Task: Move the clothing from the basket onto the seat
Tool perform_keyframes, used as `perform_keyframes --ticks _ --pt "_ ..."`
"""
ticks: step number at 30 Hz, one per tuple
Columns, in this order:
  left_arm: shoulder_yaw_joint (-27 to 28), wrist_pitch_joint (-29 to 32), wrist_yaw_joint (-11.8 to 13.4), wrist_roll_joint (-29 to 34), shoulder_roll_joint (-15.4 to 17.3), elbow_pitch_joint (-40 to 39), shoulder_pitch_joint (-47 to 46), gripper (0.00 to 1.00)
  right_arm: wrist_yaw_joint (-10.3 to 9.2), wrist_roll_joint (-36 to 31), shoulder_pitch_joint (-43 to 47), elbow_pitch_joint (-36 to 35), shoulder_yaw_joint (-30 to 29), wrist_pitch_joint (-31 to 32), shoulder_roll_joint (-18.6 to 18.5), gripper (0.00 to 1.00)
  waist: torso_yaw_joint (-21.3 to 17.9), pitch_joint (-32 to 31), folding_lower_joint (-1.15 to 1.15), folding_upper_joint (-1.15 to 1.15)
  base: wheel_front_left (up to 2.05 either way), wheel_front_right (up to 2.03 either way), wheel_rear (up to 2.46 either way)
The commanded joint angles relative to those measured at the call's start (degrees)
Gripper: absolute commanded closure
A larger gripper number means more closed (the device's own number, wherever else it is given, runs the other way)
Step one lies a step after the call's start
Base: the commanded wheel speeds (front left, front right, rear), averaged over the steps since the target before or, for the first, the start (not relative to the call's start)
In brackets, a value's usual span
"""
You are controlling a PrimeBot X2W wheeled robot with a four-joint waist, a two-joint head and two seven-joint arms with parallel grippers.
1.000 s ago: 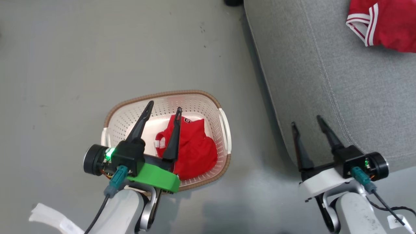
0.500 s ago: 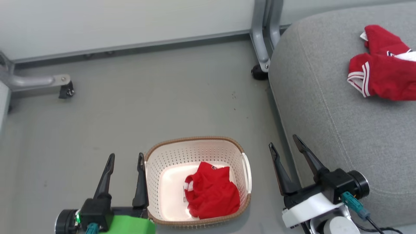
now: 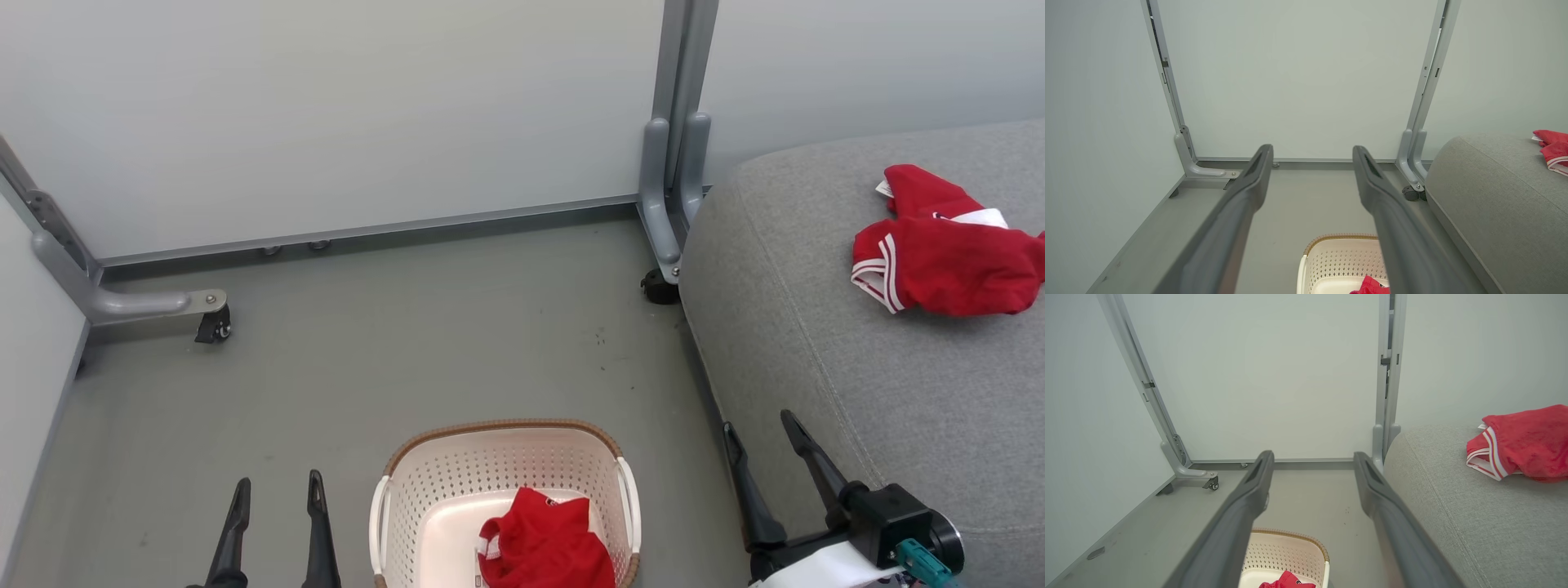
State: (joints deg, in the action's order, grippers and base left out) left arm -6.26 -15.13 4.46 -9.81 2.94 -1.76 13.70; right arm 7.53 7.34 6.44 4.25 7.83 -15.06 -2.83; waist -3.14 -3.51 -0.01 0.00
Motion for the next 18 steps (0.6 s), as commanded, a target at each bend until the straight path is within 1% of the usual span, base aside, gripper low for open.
perform_keyframes --ticks 1,7,10,13,18 --pt "-0.18 -0.02 -0.48 0.83 0.01 0.35 0.42 0.0 -0.08 0.14 0.66 0.32 0.21 -0.19 -0.12 0.0 -0.39 -0.25 0.01 0.0 0.0 0.0 0.0" --pt "0.36 -0.02 -0.81 2.1 0.01 1.79 -0.54 0.0 -0.08 -0.09 -0.05 0.63 0.89 -0.19 -0.14 0.0 -0.8 -0.28 0.01 0.0 0.0 0.0 0.0" --pt "0.39 -0.02 -0.48 2.38 0.0 1.73 -0.98 0.0 -0.08 0.07 -0.43 0.72 0.96 -0.19 -0.13 0.0 -0.9 -0.32 0.01 0.0 0.0 0.0 0.0" --pt "0.06 -0.02 -0.96 2.75 0.0 1.98 -1.36 0.0 -0.08 -0.02 -0.68 0.94 1.15 -0.18 -0.13 0.0 -0.99 -0.37 0.01 0.0 0.0 0.0 0.0" --pt "-0.35 -0.01 -1.08 2.87 -0.01 2.42 -1.17 0.0 -0.08 -0.18 -0.64 1.17 1.5 -0.18 -0.12 0.0 -1.17 -0.55 0.01 0.0 0.0 0.0 0.0"
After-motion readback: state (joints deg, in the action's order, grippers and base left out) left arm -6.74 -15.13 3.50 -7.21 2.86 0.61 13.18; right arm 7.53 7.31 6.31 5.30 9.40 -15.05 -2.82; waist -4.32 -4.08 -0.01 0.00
